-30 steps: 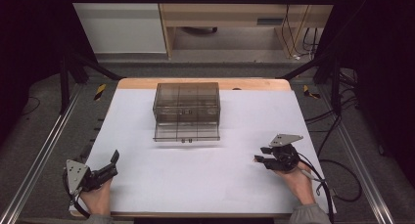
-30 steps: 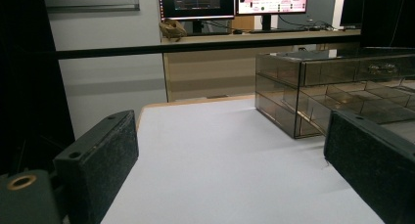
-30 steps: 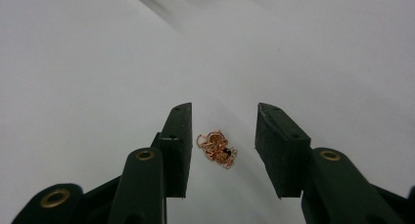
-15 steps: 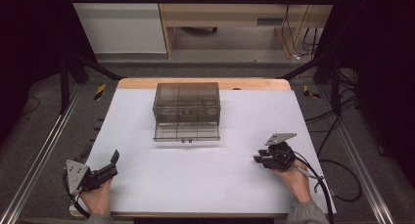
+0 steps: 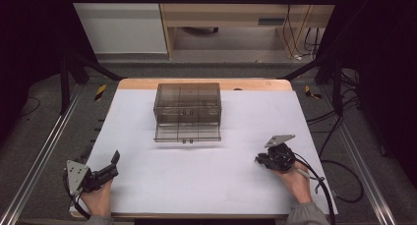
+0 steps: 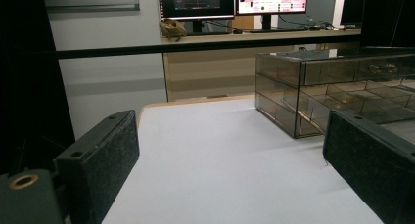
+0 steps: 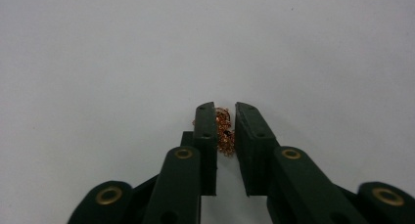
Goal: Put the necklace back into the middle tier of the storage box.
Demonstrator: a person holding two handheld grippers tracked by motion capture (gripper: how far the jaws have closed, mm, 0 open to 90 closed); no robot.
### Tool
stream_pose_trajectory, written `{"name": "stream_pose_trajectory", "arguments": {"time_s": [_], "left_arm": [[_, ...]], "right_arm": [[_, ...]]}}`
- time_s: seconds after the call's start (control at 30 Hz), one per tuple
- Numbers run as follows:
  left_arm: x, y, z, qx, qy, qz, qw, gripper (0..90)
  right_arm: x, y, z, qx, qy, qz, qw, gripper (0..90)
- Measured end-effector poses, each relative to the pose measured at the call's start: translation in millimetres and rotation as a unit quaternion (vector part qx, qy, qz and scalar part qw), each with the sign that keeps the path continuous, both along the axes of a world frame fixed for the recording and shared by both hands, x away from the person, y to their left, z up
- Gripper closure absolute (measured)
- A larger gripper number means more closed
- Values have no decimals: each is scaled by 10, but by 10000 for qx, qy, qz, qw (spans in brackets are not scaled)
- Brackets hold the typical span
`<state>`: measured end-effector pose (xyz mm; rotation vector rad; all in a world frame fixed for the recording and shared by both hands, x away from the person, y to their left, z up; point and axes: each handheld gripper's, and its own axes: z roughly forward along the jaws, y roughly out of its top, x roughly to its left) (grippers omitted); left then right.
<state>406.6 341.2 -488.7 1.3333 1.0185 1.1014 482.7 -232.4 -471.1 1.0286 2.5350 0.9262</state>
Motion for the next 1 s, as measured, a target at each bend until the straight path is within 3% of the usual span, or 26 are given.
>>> {"name": "stream_pose_trajectory", "arguments": {"time_s": [0.33,0.67,1.0], "left_arm": [[2,0,0,-5,6,-1,10000,64],[3,-1,1,2,11,0,10000,64],[4,-1,1,6,16,-1,10000,64]], "right_arm": [[-17,7,19,30,-58,-25,10000,862],[-60,-26,121,359,-265,-46,9990,868],[-110,-52,240,785,-501,-81,9956,868]]}}
